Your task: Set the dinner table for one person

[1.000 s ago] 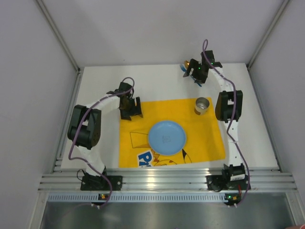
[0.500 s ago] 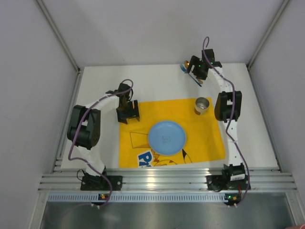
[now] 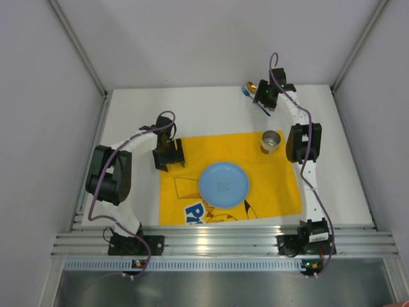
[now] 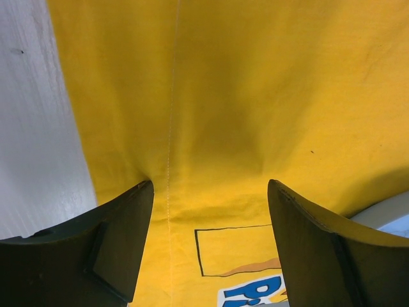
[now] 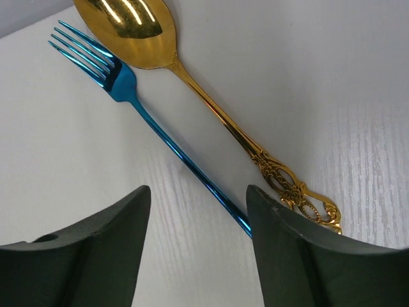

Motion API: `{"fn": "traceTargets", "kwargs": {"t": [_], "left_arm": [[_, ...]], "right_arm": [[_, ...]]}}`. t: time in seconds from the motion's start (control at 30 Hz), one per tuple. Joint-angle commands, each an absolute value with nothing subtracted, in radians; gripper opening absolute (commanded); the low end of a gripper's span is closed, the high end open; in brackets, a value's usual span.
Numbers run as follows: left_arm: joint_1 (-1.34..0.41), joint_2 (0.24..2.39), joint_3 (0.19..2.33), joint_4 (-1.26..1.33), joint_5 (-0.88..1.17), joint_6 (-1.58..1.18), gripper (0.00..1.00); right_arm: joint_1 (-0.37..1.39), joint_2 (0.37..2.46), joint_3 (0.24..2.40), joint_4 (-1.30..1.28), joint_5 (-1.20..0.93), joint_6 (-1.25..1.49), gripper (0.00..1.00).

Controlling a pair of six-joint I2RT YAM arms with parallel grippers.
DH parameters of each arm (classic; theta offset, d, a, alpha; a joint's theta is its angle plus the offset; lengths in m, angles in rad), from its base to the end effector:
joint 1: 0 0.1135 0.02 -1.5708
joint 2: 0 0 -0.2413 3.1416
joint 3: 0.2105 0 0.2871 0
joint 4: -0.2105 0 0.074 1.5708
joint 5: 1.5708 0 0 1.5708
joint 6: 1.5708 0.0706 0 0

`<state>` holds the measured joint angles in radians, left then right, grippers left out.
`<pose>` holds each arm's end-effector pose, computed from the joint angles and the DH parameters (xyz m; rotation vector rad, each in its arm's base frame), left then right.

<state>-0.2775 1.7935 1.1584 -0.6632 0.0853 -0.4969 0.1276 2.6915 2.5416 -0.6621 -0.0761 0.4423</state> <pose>0.3578 -0.1082 0.0916 -0.3016 2.8940 -0.2656 0.6174 0.0846 0.1311 0.3415 2.3858 0.3581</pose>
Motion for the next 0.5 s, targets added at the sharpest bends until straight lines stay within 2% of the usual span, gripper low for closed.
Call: {"fn": "traceTargets", "kwargs": {"t": [0.0, 0.2, 0.3, 0.4, 0.47], "left_arm": [[-0.272, 1.738, 1.143, -0.664, 0.074, -0.526, 0.77], [-0.272, 1.732, 1.112, -0.609, 0.118, -0.571, 0.77], [-0.272, 1.735, 1.097, -0.571, 0.141, -0.597, 0.77], [-0.272, 1.724, 1.082, -0.540, 0.163, -0.618, 0.77], [-0.272, 1.717, 1.063, -0.522, 0.172, -0.624, 0.77]], "right_arm": [[0.137, 2.740, 2.565, -0.819, -0.026, 0.413, 0.59], [0.170, 2.726, 2.504, -0.942, 0.031, 0.373, 0.47], [0.192, 2.721, 2.496, -0.962, 0.061, 0.362, 0.47], [0.202, 2.714, 2.502, -0.976, 0.074, 0.365, 0.36], [0.213, 2.707, 2.490, -0.988, 0.068, 0.367, 0.33]]}}
